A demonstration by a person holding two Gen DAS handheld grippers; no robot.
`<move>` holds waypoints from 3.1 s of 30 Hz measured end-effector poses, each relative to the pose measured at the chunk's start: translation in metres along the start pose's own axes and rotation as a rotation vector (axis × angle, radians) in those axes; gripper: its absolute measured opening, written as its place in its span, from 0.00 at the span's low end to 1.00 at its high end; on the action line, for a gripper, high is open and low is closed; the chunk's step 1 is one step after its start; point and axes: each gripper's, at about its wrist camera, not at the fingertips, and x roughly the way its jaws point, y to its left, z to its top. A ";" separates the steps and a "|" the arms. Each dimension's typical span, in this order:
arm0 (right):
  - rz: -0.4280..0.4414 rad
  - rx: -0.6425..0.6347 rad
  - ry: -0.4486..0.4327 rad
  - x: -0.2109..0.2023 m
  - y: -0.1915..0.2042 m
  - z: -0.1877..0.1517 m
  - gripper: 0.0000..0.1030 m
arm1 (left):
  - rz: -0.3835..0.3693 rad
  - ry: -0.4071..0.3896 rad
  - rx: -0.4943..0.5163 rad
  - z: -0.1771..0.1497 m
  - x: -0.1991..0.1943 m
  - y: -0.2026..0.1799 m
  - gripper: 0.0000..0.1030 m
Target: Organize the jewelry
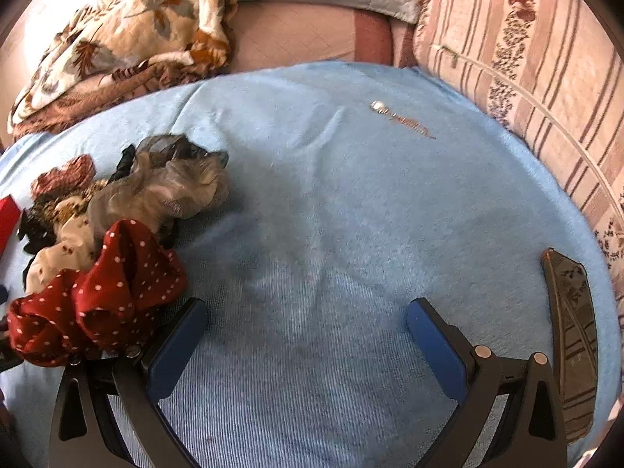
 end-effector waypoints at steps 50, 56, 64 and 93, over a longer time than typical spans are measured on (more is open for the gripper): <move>0.056 -0.021 -0.210 -0.230 0.048 -0.165 1.00 | 0.196 -0.618 -0.208 -0.120 -0.294 0.067 1.00; 0.082 0.014 -0.198 -0.231 0.040 -0.164 1.00 | 0.147 -0.588 -0.188 -0.111 -0.292 0.063 1.00; 0.037 -0.030 -0.272 -0.242 0.044 -0.106 1.00 | 0.170 -0.520 -0.165 -0.097 -0.279 0.063 1.00; -0.042 -0.137 -0.338 -0.196 0.095 -0.025 1.00 | 0.213 -0.317 -0.099 -0.037 -0.192 0.052 1.00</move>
